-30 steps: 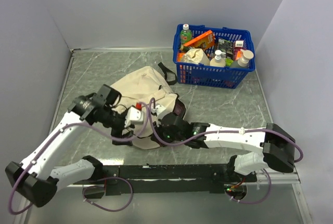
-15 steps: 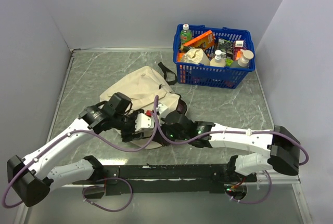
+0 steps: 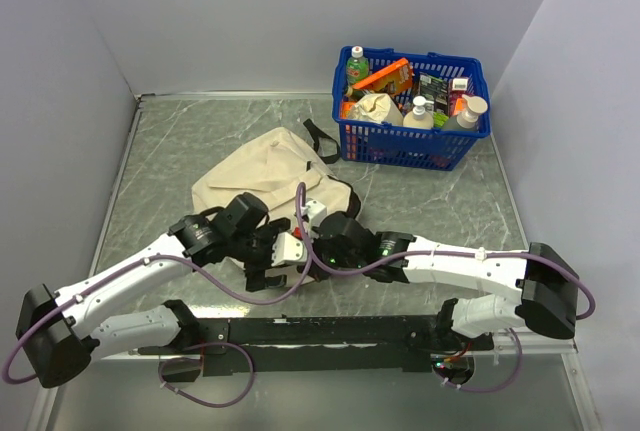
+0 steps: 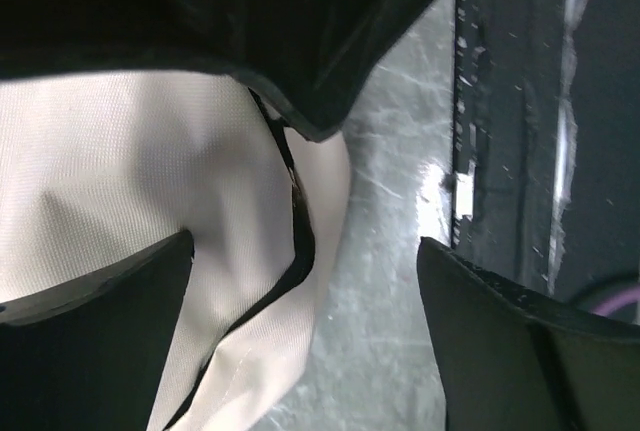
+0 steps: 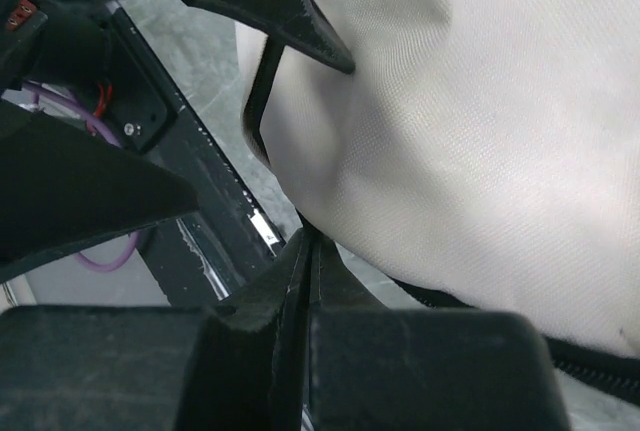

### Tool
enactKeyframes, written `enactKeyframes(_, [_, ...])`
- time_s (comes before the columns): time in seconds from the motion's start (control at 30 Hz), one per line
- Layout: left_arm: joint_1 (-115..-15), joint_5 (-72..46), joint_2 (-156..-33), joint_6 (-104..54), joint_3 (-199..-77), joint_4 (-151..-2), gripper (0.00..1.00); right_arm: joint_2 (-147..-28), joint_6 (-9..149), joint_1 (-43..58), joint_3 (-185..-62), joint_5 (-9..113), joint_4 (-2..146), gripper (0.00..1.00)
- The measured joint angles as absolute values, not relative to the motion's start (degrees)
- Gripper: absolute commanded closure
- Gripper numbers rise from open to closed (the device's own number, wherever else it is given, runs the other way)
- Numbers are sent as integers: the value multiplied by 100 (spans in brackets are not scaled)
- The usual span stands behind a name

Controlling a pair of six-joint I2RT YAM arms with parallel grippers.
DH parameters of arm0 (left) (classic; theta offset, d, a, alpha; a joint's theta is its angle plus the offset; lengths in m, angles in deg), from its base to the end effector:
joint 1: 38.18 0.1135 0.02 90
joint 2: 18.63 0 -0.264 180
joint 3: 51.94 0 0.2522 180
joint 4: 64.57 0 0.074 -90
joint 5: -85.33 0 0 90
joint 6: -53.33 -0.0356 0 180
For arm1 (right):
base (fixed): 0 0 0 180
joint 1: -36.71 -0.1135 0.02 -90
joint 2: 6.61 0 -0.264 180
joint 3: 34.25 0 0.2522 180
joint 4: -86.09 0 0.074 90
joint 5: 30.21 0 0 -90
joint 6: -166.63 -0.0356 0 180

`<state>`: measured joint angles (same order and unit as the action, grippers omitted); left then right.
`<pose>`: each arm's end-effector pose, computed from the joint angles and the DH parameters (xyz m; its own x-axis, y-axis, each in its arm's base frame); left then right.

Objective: Pack the student bag
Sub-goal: Zip the student bag at the center of the board.

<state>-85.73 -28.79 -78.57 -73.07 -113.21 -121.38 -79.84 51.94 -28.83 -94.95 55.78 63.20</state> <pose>0.1244 -0.1576 0.2601 0.0448 0.7535 -0.6559 0.9979 -0.0025 0.0653 0.1134 0.2552 0.2481 -0.6072 -0.3285 -0.7235 -0.7462 0.5485 0.3772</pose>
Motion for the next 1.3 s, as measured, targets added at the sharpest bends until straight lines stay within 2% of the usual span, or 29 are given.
enactKeyframes(0.07, [-8599, -2774, -7857, -7250, -11249, -11928, 19, -7982, 5176, -2859, -9492, 5580, 6292, 100])
enactKeyframes(0.1, [-8608, -2704, -7857, -7228, -11205, -11815, 34, -7982, 5168, -2839, -9492, 5580, 6272, 100])
enactKeyframes(0.2, [-8625, -2476, -7859, -7174, -11065, -11445, 59, -7984, 5146, -2818, -9490, 5580, 6191, 100])
enactKeyframes(0.27, [-8628, -2402, -7855, -7145, -10995, -11262, 69, -7984, 5133, -2787, -9486, 5576, 6156, 100])
enactKeyframes(0.3, [-8630, -2400, -7846, -7130, -10964, -11205, 79, -7984, 5128, -2770, -9482, 5573, 6152, 100])
enactKeyframes(0.5, [-8665, -2343, -7769, -7062, -10846, -11023, 99, -7984, 5146, -2682, -9479, 5512, 6158, 100])
enactKeyframes(0.87, [-8695, -2376, -7695, -7309, -10713, -11375, 99, -7568, 5275, -2022, -9261, 5632, 6047, 100])
enactKeyframes(1.3, [-8698, -2153, -7645, -7587, -10715, -11767, 99, -7459, 5607, -1419, -9259, 6504, 5549, 100])
